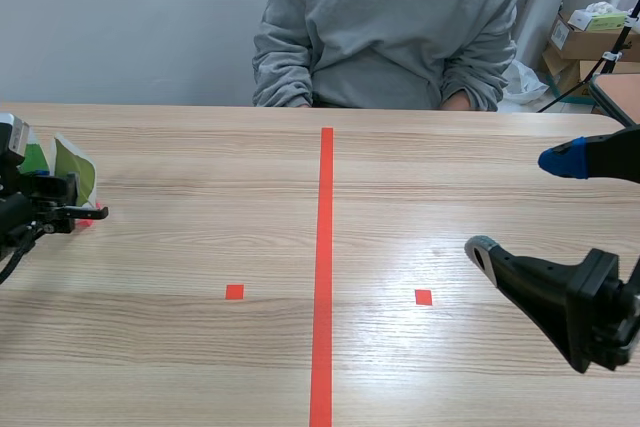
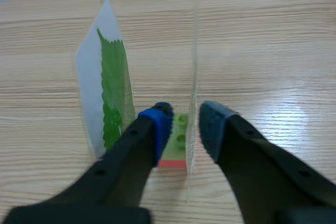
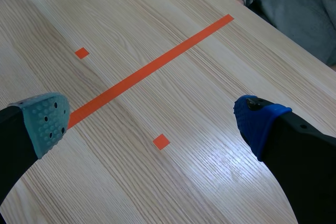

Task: Do the leaf sorting experiment

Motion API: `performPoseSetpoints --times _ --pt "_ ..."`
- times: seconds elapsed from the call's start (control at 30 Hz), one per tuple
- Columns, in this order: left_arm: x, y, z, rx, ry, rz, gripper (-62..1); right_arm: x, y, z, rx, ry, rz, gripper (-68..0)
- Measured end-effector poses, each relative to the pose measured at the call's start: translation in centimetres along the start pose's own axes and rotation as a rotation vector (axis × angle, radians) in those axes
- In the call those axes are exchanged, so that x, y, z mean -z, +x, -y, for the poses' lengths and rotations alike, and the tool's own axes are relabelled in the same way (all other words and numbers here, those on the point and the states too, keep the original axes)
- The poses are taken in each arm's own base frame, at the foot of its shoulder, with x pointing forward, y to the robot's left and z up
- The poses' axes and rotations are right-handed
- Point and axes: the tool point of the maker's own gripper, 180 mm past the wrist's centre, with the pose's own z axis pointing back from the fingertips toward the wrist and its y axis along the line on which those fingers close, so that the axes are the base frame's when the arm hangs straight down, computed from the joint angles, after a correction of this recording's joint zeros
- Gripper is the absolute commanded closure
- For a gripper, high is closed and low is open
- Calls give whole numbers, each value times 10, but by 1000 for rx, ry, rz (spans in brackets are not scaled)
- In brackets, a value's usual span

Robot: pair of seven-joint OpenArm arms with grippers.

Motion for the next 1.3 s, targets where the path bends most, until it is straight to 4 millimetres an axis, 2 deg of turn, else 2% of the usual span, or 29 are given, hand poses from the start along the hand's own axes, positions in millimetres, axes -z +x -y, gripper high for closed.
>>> performPoseSetpoints --times 0.2,0.27,0.67,0.83,1.1,1.3 --pt "0 0 0 0 0 0 -427 0 0 0 0 0 0 -655" --pt "0 0 0 0 0 0 -455 0 0 0 0 0 0 -655" --pt "0 0 2 -3 -11 1 -449 0 0 0 0 0 0 -655" --pt "-3 8 10 2 -32 17 -449 0 0 0 0 0 0 -655" --pt "-14 51 31 32 -98 120 -450 0 0 0 0 0 0 -655" --pt "-28 93 19 101 -102 200 -450 0 0 0 0 0 -1 -655"
